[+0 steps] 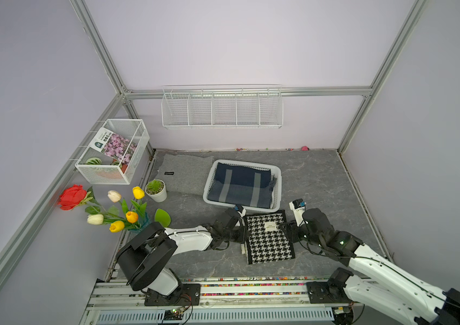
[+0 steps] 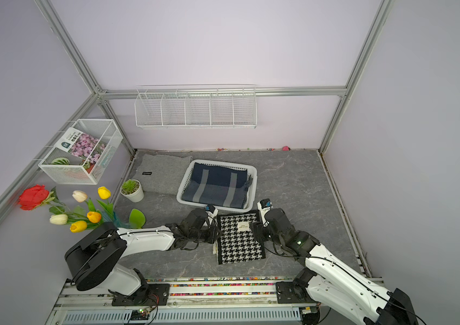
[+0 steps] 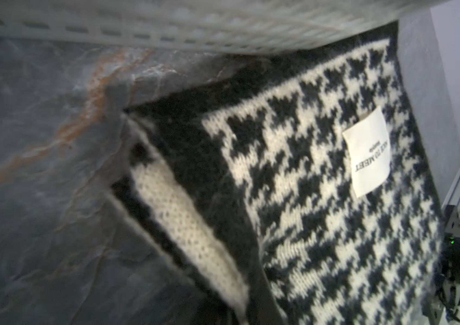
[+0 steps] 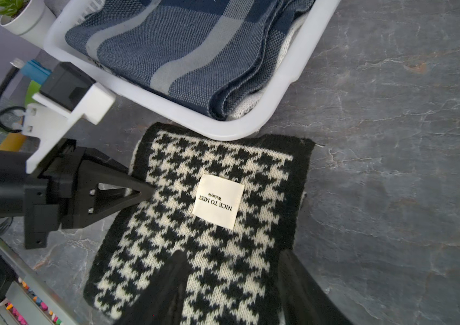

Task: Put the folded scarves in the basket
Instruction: Pick up the scarf at the center of the board.

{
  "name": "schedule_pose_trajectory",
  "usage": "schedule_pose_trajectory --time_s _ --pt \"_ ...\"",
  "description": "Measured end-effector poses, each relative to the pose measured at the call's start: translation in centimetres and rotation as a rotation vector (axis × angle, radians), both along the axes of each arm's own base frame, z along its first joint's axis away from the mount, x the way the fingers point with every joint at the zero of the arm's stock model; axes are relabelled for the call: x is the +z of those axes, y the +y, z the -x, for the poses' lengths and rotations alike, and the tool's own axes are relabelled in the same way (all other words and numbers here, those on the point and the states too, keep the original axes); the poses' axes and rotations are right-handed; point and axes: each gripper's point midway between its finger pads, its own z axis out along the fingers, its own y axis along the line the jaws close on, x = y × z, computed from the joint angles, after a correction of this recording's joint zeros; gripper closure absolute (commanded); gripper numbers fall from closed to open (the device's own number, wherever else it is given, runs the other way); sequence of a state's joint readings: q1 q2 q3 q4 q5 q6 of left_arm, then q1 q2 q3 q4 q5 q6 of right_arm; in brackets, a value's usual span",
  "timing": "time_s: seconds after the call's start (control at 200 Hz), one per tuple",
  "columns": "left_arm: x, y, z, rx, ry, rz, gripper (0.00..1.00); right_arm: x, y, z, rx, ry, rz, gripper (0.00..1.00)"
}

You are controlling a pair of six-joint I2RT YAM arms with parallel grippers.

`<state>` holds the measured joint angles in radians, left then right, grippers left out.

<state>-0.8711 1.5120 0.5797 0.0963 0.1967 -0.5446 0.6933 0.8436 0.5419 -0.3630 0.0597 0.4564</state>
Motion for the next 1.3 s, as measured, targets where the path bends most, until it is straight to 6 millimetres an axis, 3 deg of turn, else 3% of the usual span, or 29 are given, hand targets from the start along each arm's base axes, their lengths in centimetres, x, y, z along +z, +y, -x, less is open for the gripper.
schedule_pose_trajectory --time_s 0.16,0.32,0.49,0.62,0.845,1.019,1.174,1.299 --pt "0.3 2.3 0.3 0.049 -0.027 -0.046 0.91 -1.1 0.1 0.0 -0.007 0.041 0.018 0.35" --pt "-0.1 4.3 0.1 0.103 -0.028 -0.082 0.48 -3.6 0.4 0.4 0.001 0.135 0.045 0.32" --pt "0.0 5.1 0.2 0.134 -0.026 -0.071 0.3 -6.5 1.0 0.9 0.012 0.251 0.05 0.32" --pt "0.0 5.0 0.7 0.127 -0.015 -0.042 0.26 -7.9 1.4 1.4 0.027 0.311 0.028 0.32" --pt "0.2 2.9 0.2 0.09 -0.009 0.017 0.26 -9.9 2.3 1.8 0.044 0.397 0.008 0.31" --pt "0.1 2.2 0.0 0.077 -0.003 0.041 0.34 -9.7 3.8 1.1 0.077 0.396 -0.051 0.33" --pt "-0.1 1.5 -0.2 0.065 0.013 0.057 0.52 -9.8 4.8 1.1 0.107 0.407 -0.086 0.48" --pt "-0.4 1.4 0.1 0.051 0.028 0.056 0.71 -9.9 4.8 1.2 0.103 0.422 -0.094 0.67"
